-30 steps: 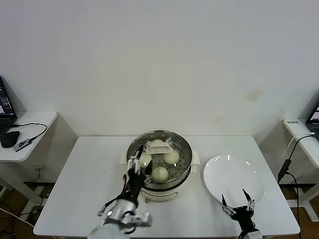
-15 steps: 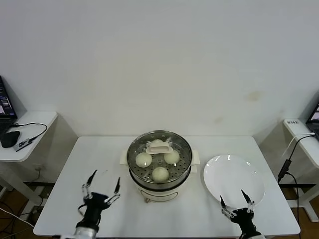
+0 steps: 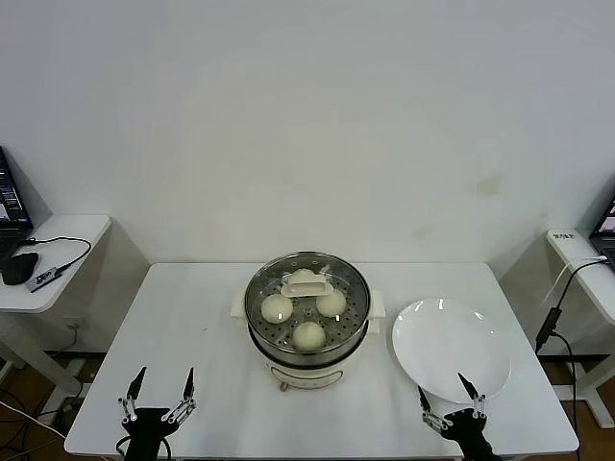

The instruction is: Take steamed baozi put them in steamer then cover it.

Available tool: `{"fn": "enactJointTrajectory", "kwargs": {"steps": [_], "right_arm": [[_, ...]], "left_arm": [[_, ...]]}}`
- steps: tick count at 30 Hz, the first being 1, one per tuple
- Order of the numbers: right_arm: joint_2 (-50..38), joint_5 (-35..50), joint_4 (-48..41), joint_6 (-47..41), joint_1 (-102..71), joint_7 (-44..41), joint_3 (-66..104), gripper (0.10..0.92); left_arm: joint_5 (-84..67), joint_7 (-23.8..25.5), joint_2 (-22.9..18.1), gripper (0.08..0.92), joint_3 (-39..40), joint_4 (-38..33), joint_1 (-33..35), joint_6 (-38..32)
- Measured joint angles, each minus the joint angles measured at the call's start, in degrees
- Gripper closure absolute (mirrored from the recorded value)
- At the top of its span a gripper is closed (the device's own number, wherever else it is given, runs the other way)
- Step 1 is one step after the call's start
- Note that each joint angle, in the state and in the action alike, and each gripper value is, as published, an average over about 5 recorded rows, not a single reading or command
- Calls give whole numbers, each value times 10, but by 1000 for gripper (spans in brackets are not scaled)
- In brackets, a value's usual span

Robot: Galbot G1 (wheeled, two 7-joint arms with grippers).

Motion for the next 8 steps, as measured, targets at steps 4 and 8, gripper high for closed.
{"fn": "enactJointTrajectory", "kwargs": {"steps": [4, 8], "right_arm": [[-1, 1, 1, 0, 0, -1, -5, 203], [-1, 0, 2, 0, 2, 0, -8, 203]], "left_arm": [[-18, 6, 1, 177, -11, 3, 2, -3], [-28, 8, 2, 177, -16, 6, 3, -5]]}}
